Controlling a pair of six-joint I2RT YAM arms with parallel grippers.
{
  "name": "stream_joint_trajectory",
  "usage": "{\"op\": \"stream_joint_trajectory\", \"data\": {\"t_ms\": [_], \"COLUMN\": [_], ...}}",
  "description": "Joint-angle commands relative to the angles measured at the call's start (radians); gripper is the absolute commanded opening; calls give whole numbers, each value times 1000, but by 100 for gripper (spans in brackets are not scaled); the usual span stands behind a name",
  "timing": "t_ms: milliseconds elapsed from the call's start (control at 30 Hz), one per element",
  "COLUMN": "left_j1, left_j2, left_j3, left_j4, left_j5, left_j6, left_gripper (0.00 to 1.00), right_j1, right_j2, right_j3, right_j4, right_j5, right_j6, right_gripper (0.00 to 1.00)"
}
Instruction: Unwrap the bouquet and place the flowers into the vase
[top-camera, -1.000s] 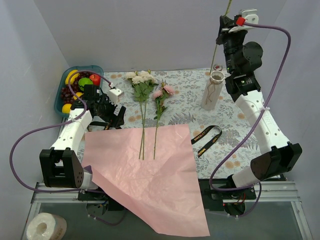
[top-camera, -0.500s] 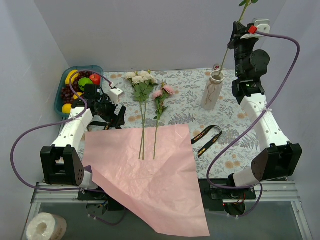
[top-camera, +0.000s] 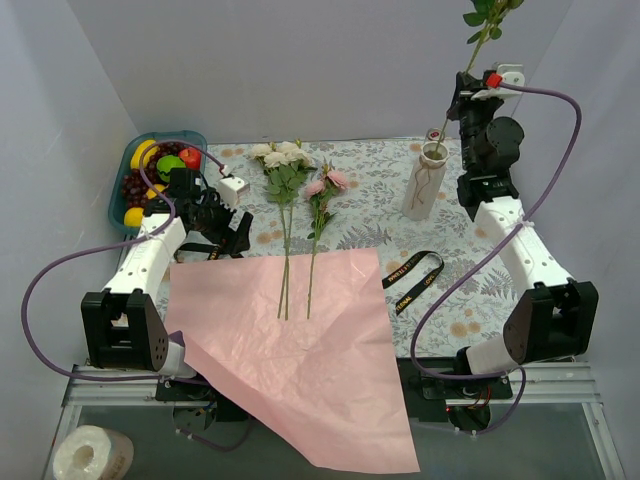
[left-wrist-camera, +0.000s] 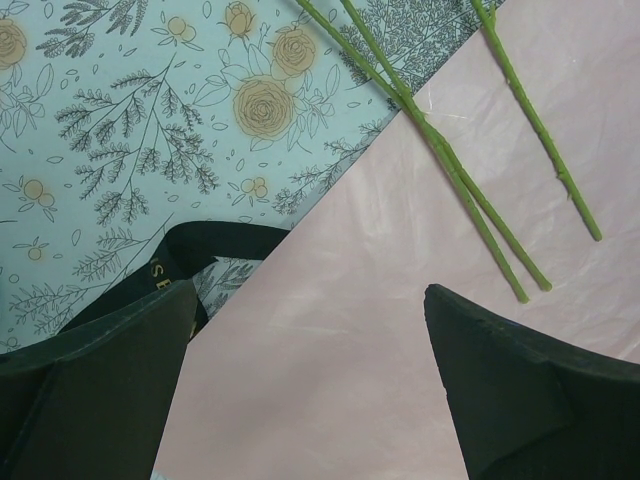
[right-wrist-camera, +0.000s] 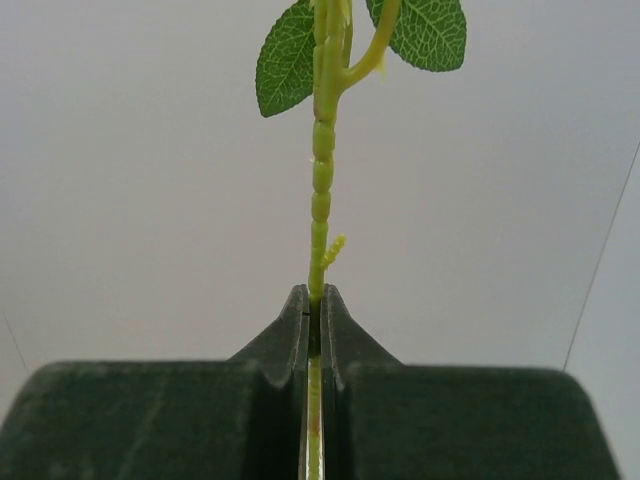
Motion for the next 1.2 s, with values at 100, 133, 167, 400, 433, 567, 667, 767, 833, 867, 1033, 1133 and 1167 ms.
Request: {"op": "stream_joint_trajectory", "data": {"t_ms": [100, 133, 167, 400, 433, 567, 667, 767, 833, 867, 1033, 1133, 1167], "left_j1": [-1, -1, -1, -1, -1, -1, -1, -1, -1, -1, -1, -1, -1], "left_j2": [37, 40, 34, 25, 25, 23, 19, 11, 5, 3, 2, 0, -1], "left_j3": [53, 60, 60, 72, 72, 73, 72, 72, 67, 63, 61, 63, 61], "left_j4": [-16, -16, -12, -10, -10, -12, -13, -18, -13, -10, -10, -12, -10], "left_j5": [59, 66, 67, 61, 61, 63, 61, 55, 49, 46, 47, 44, 43], "left_j6": [-26, -28, -31, -35, -41, -49, -49, -45, -43, -45, -51, -54, -54], "left_gripper": [98, 98, 98, 98, 98, 98, 98, 98, 98, 98, 98, 98, 98], "right_j1": [13, 15, 13, 64, 67, 79, 79, 85, 93, 105, 185, 211, 230], "right_j2": [-54, -58, -62, -85, -88, -129, -161, -189, -216, -226, -319, -353, -359], "right_j3": [-159, -170, -179, -169, -170, -205, -210, -180, -149, -132, -127, -112, -114], "right_j4": [21, 16, 9, -72, -83, -107, -122, -197, -259, -289, -408, -484, -530], "right_j5": [93, 99, 96, 112, 118, 121, 125, 122, 115, 104, 45, -17, -17], "right_j6": [45, 47, 50, 10, 10, 10, 10, 10, 10, 15, 27, 79, 85], "right_gripper": [1, 1, 1, 37, 50, 89, 93, 94, 94, 94, 95, 95, 94]}}
